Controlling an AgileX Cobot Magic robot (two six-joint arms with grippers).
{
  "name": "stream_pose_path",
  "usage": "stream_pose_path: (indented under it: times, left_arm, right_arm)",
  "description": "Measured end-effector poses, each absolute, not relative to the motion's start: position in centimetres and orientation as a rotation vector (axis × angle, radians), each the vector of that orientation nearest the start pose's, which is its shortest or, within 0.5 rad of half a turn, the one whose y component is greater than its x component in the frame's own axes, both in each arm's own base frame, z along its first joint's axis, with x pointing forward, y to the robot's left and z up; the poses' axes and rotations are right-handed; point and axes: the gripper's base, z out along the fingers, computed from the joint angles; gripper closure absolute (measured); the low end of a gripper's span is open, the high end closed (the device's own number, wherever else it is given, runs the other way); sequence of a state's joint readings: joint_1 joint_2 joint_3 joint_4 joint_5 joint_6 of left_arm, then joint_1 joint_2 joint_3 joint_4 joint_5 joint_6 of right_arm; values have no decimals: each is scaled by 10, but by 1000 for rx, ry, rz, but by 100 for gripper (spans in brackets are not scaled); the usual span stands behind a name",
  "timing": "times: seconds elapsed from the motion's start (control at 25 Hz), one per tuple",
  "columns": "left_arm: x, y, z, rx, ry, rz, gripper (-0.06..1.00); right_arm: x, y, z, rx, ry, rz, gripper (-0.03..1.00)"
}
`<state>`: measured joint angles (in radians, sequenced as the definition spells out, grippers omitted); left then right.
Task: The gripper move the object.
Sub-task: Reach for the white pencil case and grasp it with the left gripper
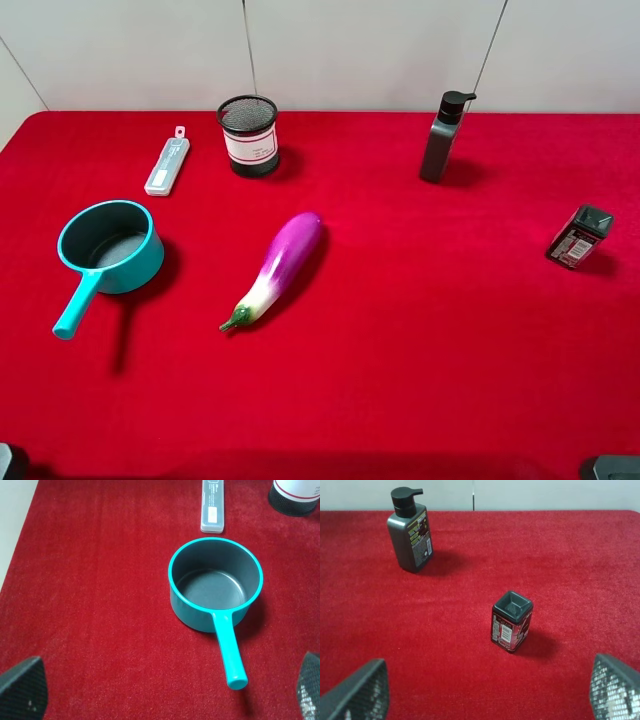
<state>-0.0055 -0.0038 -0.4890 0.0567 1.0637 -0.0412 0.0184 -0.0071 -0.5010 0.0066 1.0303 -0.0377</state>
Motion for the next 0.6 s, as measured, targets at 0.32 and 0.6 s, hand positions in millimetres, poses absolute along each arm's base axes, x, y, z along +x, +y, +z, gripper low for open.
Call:
stream_pose_path:
  times: [0.32,0.6]
  left_arm:
    - [-4,5,274,-39,2053,39,-5]
    - [-4,5,274,-39,2053,39,-5]
  right_arm:
    - [-5,0,280,-56,2005,-5,36]
    - [-5,0,280,-56,2005,-5,36]
